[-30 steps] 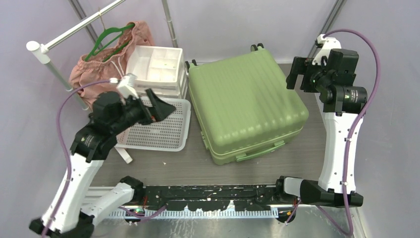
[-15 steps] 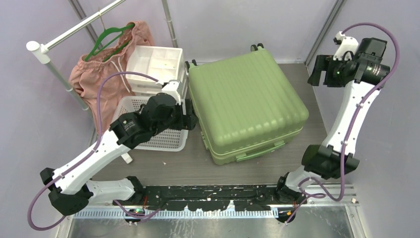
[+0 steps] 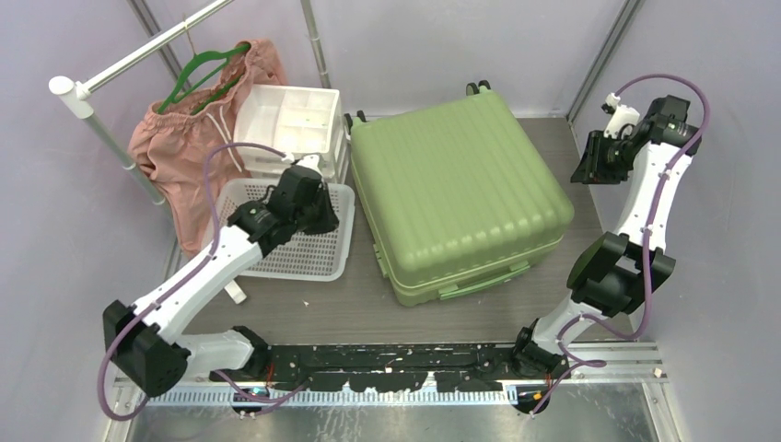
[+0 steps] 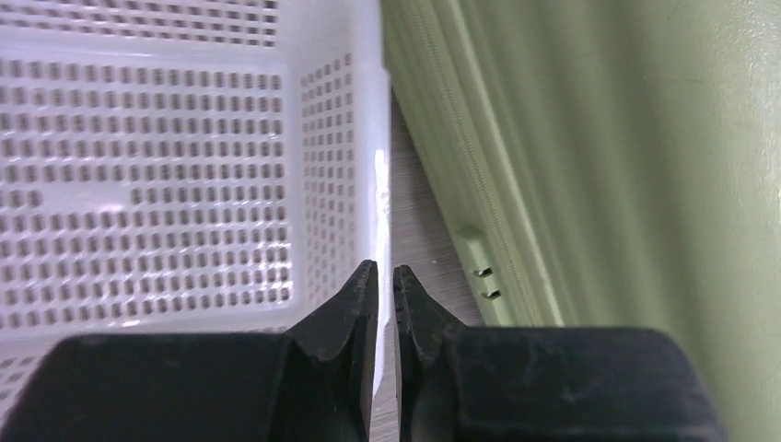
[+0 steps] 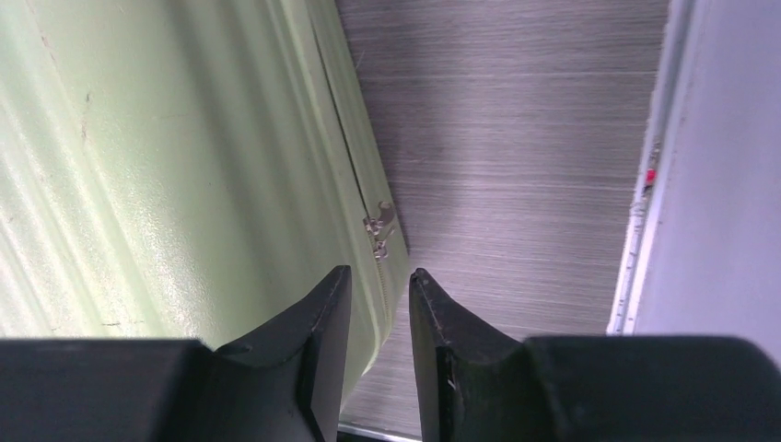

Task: Open, take out, and arrange the luggage
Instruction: Adjust the luggage at the center of the board.

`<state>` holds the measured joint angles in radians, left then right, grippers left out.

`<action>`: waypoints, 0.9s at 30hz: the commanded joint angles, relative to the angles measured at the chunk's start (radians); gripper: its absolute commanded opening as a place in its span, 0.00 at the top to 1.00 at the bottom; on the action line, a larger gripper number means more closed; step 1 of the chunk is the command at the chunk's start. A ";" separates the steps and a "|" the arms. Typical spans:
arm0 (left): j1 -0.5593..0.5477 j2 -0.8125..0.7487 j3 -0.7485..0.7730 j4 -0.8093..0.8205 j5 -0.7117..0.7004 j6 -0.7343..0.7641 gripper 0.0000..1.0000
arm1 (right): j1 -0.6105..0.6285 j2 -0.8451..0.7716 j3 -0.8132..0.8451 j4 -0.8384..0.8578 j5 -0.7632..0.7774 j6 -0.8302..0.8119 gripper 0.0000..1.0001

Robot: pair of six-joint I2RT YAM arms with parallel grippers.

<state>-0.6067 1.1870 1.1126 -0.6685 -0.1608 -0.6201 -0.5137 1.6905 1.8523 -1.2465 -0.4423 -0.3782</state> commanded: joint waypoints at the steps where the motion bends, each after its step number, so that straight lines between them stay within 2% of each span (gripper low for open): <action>1: 0.002 0.081 0.019 0.178 0.109 0.014 0.87 | 0.000 -0.006 -0.047 0.001 -0.097 -0.035 0.64; 8: 0.001 0.248 0.146 0.195 0.156 0.015 0.87 | 0.000 -0.064 -0.159 0.008 -0.133 -0.069 0.64; 15: -0.008 0.379 0.225 0.243 0.294 -0.013 0.87 | 0.001 -0.076 -0.241 -0.010 -0.237 -0.094 0.64; 27: -0.064 0.580 0.486 0.212 0.343 0.015 0.87 | 0.003 -0.154 -0.348 -0.028 -0.265 -0.170 0.62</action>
<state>-0.6083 1.6859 1.4643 -0.6571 0.0448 -0.6121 -0.5415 1.6363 1.5364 -1.1351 -0.6079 -0.5327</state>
